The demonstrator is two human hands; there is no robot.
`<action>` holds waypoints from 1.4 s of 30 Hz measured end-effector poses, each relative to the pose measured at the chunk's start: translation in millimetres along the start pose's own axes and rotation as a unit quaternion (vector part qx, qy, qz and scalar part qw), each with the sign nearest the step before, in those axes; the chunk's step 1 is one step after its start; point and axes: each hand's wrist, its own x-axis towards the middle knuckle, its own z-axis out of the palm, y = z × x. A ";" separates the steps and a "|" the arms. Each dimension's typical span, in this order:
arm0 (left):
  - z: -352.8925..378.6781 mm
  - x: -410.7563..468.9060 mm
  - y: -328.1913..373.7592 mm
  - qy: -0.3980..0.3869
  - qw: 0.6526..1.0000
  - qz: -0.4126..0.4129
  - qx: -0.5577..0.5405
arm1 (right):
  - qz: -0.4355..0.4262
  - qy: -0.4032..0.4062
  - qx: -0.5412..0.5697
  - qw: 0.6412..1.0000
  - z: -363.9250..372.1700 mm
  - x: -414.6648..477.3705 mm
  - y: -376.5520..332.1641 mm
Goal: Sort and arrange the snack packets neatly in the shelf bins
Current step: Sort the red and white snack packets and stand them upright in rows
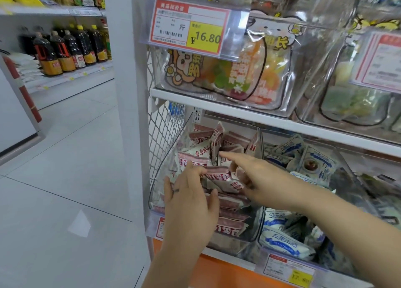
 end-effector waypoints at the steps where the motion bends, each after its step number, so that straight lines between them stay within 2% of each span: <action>1: -1.0 0.2 1.4 -0.003 1.000 0.000 -0.006 | 0.003 -0.035 -0.014 0.999 -1.8 2.9 -1.7; 3: -3.2 -0.1 2.3 -0.009 1.000 0.010 -0.008 | 0.010 -0.074 -0.012 0.997 -9.1 6.0 -6.3; 6: -5.2 -1.5 1.2 -0.031 0.999 0.024 0.013 | 0.002 -0.008 0.049 0.999 -18.1 10.5 -7.3; 8: -5.2 -2.1 0.8 -0.055 0.997 0.034 0.039 | -0.030 0.017 -0.007 0.999 -17.1 14.1 -10.4; 10: -4.1 -2.3 1.4 -0.069 0.995 0.039 0.056 | -0.027 0.007 -0.099 0.995 -11.2 17.8 -11.3; 14: 0.2 -4.6 -1.9 -0.068 0.992 0.076 0.074 | 0.027 -0.047 -0.174 0.983 2.9 23.9 -3.2; 18: 12.0 -5.2 -13.3 -0.029 0.984 0.132 0.113 | -0.004 -0.102 -0.209 0.972 15.3 28.2 -3.6; 22: 17.3 -4.7 -14.5 -0.006 0.981 0.160 0.112 | -0.004 -0.227 -0.151 0.962 -2.4 25.8 0.5; 23: 17.0 -4.4 -14.4 -0.002 0.980 0.163 0.115 | -0.008 -0.234 -0.124 0.964 -8.8 23.7 0.9; 24: 16.8 -4.5 -14.1 0.000 0.979 0.164 0.117 | -0.005 -0.211 -0.095 0.973 -14.5 24.1 2.5; 26: 17.9 -4.4 -15.1 0.002 0.981 0.162 0.105 | 0.018 -0.112 -0.055 0.992 -23.9 28.3 6.5; 28: 18.6 -4.1 -15.8 0.001 0.983 0.160 0.095 | 0.047 -0.034 -0.100 0.993 -23.2 36.9 14.0; 31: 18.2 -3.5 -15.2 -0.006 0.984 0.159 0.086 | 0.079 -0.064 -0.145 0.984 -11.6 49.3 17.8; 39: 17.2 -2.8 -15.2 -0.013 0.982 0.158 0.104 | 0.109 -0.115 -0.091 0.983 4.7 65.9 13.0; 42: 16.4 -3.5 -15.2 -0.027 0.982 0.153 0.106 | 0.086 -0.062 0.005 0.994 -0.1 61.4 10.4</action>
